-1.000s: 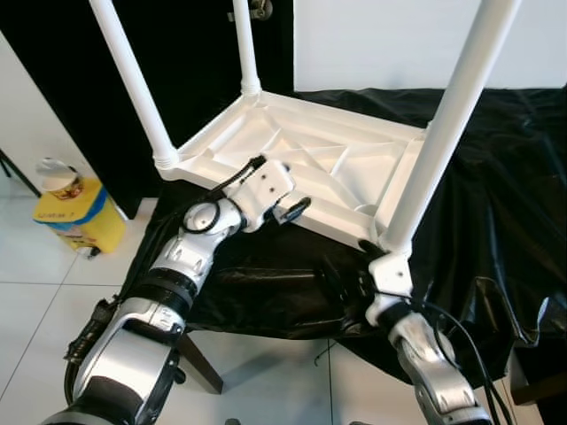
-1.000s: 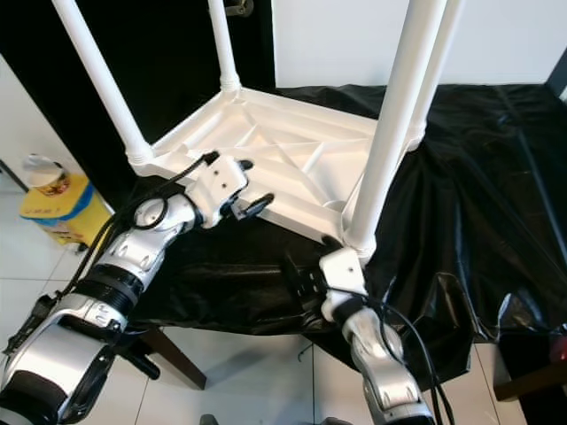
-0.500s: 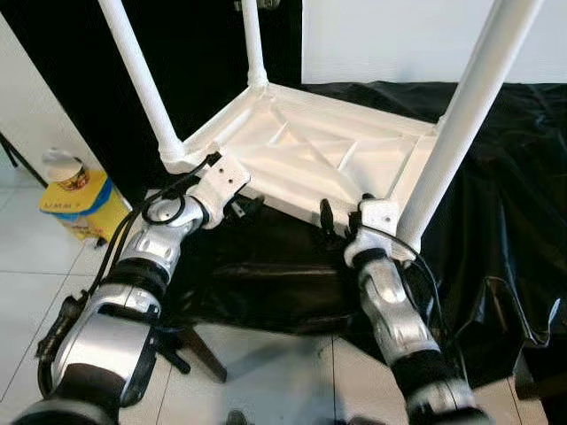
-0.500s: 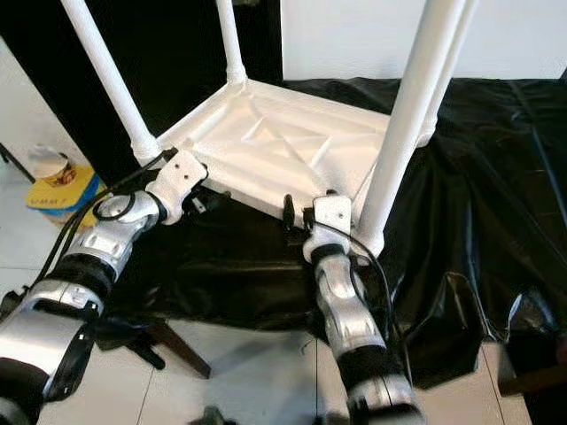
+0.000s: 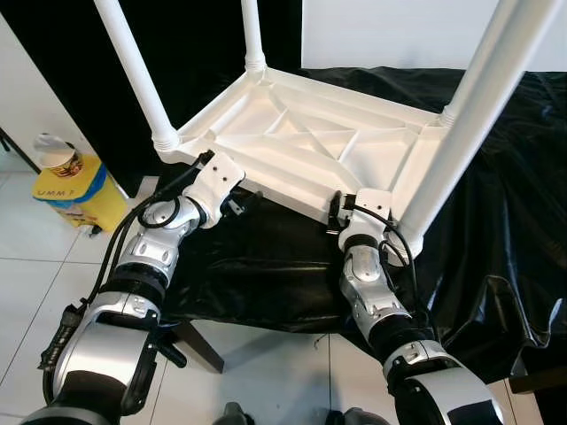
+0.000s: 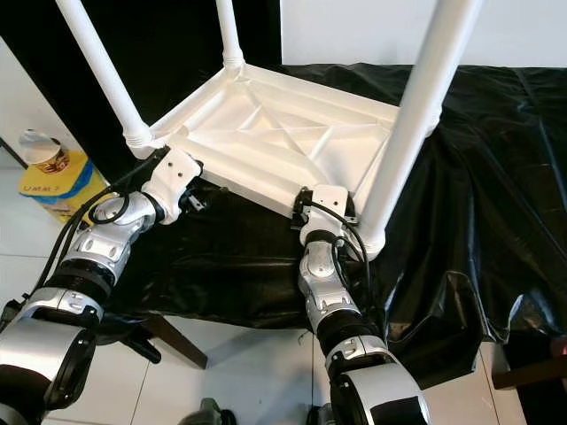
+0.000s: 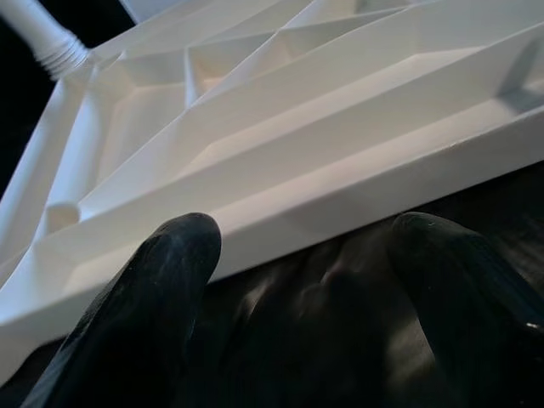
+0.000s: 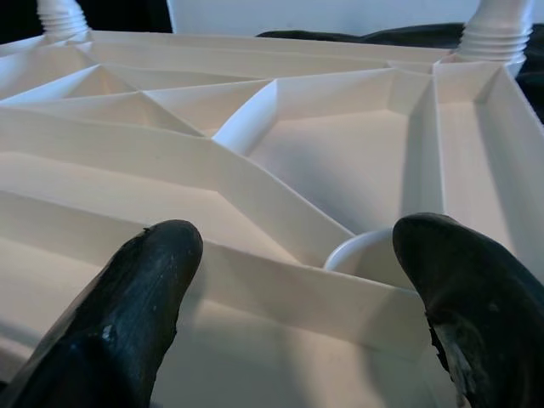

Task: Building children table

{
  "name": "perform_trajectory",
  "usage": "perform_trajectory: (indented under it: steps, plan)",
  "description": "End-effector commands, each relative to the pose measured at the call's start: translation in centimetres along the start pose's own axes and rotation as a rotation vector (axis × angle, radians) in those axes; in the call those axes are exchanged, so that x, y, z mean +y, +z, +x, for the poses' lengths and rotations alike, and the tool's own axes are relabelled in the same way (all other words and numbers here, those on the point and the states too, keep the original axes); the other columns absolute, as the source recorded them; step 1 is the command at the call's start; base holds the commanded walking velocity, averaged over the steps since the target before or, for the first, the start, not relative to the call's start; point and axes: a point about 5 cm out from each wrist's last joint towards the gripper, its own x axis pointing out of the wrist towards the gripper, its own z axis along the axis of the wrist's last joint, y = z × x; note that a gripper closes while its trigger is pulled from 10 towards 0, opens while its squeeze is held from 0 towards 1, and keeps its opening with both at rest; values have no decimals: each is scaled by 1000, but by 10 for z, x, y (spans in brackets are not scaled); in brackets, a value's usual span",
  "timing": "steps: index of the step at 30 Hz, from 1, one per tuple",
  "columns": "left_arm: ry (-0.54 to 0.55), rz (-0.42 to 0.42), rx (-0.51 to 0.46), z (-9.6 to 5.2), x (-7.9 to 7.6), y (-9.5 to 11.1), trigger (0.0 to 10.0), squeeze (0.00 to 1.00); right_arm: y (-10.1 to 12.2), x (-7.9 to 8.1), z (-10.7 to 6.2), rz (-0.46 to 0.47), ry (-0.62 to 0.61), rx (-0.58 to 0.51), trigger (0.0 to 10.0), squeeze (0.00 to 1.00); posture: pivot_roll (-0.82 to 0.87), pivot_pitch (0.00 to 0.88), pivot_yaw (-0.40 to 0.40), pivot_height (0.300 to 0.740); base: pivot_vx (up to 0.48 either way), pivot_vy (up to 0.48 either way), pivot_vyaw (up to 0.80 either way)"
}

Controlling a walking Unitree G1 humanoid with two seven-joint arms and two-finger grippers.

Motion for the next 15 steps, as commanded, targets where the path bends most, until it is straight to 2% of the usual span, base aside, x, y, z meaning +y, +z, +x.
perform_trajectory:
  steps: [1,4,6,7,9,10,11,12,14,15]
  plan:
    - [268,-2,27,-5,13,-6,10000,0,-13,-10,-4,-5,-88,37,10000,0,78,142,12,740,0,0,0]
    - [268,-3,28,-6,13,-7,10000,0,-13,-18,-3,-17,-116,23,10000,0,73,144,19,740,0,0,0]
    - [264,-2,29,-7,12,-7,10000,0,-14,-34,-4,-44,-166,-9,10000,0,64,143,25,740,0,0,0]
    - [264,-2,29,-7,12,-7,10000,0,-14,-34,-4,-44,-166,-9,10000,0,64,143,25,740,0,0,0]
    - [256,-4,25,-6,10,-6,10000,0,-16,-54,-5,-70,-214,-42,10000,0,55,143,29,740,0,0,0]
    - [256,-4,25,-6,10,-6,10000,0,-16,-54,-5,-70,-214,-42,10000,0,55,143,29,740,0,0,0]
    - [252,-6,23,-6,8,-6,10000,0,-16,-64,-6,-86,-240,-57,10000,0,42,142,32,740,0,0,0]
    - [252,-6,23,-6,8,-6,10000,0,-16,-64,-6,-86,-240,-57,10000,0,42,142,32,740,0,0,0]
    - [234,-17,15,-5,-1,-6,10000,0,-13,-100,-11,-131,-308,-107,10000,0,26,138,31,740,0,0,0]
    - [227,-20,12,-4,-4,-7,10000,0,-11,-112,-14,-147,-328,-126,10000,0,24,138,30,740,0,0,0]
